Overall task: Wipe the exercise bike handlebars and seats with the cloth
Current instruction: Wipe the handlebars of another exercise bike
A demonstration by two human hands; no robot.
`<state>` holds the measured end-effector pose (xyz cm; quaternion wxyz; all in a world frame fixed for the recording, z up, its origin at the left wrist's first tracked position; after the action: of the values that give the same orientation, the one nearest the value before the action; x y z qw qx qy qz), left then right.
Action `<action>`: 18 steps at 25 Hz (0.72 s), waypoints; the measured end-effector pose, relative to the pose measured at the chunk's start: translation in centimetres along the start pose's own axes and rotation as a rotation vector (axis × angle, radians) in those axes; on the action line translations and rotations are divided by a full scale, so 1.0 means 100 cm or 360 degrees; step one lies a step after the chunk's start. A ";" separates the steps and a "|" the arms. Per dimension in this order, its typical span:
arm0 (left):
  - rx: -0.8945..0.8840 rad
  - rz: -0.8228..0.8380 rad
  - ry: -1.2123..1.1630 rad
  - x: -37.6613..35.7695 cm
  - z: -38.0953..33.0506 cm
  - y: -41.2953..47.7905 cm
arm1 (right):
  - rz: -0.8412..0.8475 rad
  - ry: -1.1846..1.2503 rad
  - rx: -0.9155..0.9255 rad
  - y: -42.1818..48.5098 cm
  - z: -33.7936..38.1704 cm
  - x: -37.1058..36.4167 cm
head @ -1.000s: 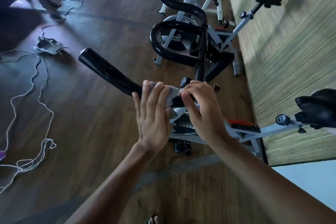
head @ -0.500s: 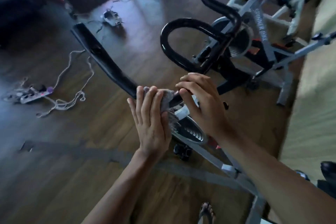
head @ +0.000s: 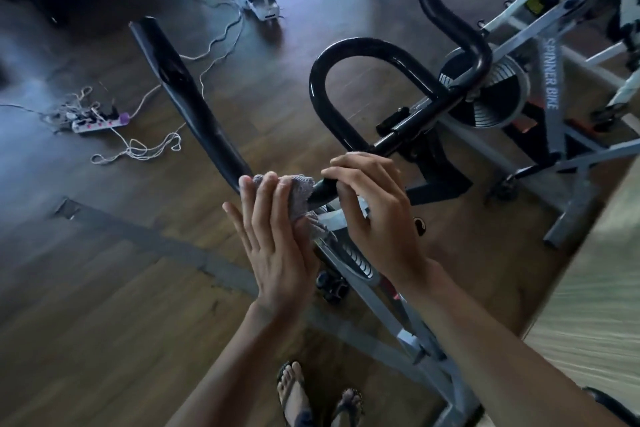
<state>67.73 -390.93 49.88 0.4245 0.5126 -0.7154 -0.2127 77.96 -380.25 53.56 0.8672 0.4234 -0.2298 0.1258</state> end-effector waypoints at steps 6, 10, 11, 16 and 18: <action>0.0168 -0.0145 0.0122 -0.011 -0.017 -0.007 | -0.0186 -0.0009 -0.0064 0.032 -0.036 0.031; 0.0250 -0.0297 0.0310 -0.024 -0.033 -0.013 | 0.0007 -0.0126 -0.0098 0.058 -0.080 0.035; 0.0247 -0.0322 0.0351 -0.029 -0.037 -0.014 | 0.0046 -0.0127 -0.0104 0.059 -0.083 0.033; 0.0364 -0.0529 0.0531 -0.055 -0.052 -0.018 | 0.0073 0.0026 -0.0174 0.057 -0.093 0.032; 0.0396 -0.0590 0.0588 -0.065 -0.058 -0.019 | 0.0071 0.0110 -0.0199 0.057 -0.096 0.033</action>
<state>74.32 -384.94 49.09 0.4354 0.7128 -0.5406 -0.1003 81.23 -369.10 53.98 0.8964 0.3586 -0.2165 0.1452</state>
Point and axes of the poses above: each hand's wrist, its own y-axis towards the middle knuckle, its own x-axis out of the back of the hand, z = x × y, the point moved 9 cm from there along y, towards the middle knuckle, and after that the axes turned 8 degrees about -z, right-handed, at the moved point
